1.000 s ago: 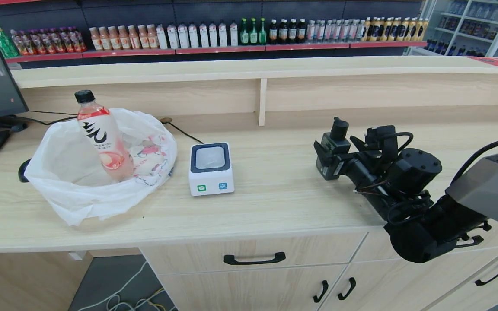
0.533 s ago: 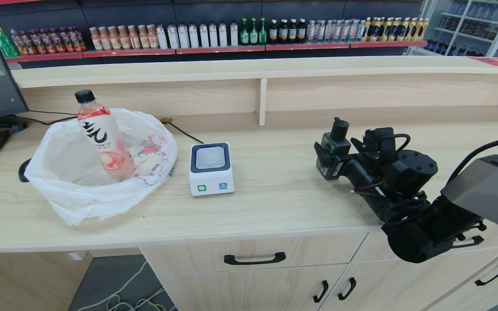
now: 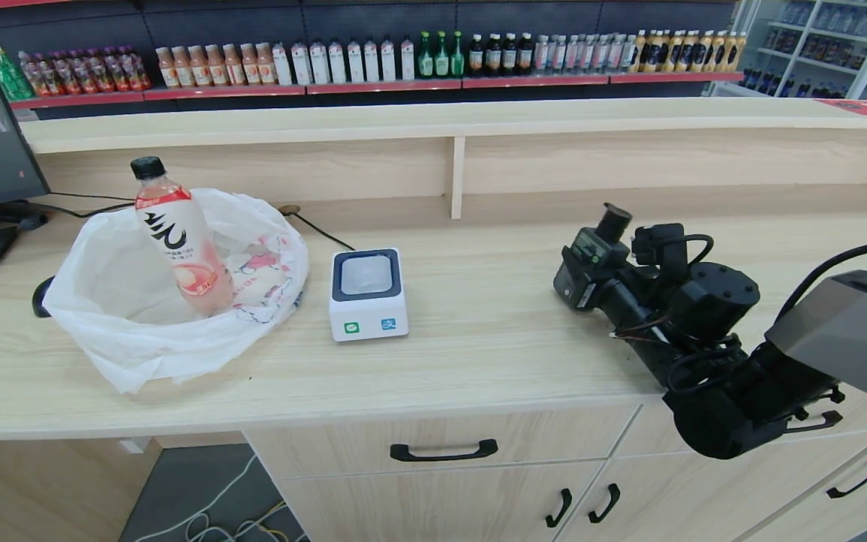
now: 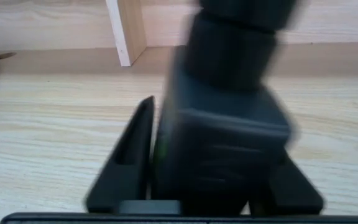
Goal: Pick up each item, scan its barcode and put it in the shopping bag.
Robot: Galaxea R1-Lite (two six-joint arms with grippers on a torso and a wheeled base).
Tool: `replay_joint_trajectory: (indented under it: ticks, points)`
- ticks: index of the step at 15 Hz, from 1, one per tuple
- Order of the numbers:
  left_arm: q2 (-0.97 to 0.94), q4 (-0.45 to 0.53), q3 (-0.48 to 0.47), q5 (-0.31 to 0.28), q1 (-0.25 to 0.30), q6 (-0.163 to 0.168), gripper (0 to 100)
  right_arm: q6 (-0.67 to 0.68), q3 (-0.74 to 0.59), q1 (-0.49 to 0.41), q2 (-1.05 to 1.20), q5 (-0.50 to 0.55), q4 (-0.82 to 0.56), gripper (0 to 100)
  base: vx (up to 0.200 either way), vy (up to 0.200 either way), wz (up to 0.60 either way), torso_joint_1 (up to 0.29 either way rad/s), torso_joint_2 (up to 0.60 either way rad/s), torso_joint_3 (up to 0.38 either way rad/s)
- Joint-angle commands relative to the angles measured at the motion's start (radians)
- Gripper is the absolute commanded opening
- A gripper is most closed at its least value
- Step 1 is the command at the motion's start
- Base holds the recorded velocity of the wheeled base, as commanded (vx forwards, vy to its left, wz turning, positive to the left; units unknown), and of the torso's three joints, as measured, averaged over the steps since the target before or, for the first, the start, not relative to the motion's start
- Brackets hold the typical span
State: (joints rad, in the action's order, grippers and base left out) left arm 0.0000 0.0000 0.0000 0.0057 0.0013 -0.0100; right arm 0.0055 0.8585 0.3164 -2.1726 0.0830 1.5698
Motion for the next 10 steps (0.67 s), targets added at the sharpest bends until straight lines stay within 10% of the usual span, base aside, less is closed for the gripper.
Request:
replay_joint_trajectory:
  ticks: [1,10]
  points:
    - [0.0,0.0,0.0,0.0,0.0,-0.001,100,-0.001,0.002,0.0,0.002,0.0,0.001,0,0.0,0.0,0.0,0.0,0.0,0.0]
    - [0.0,0.0,0.0,0.0,0.0,-0.001,100,-0.006,-0.038,0.0,0.04,0.004,0.001,0,0.0,0.0,0.0,0.0,0.0,0.0]
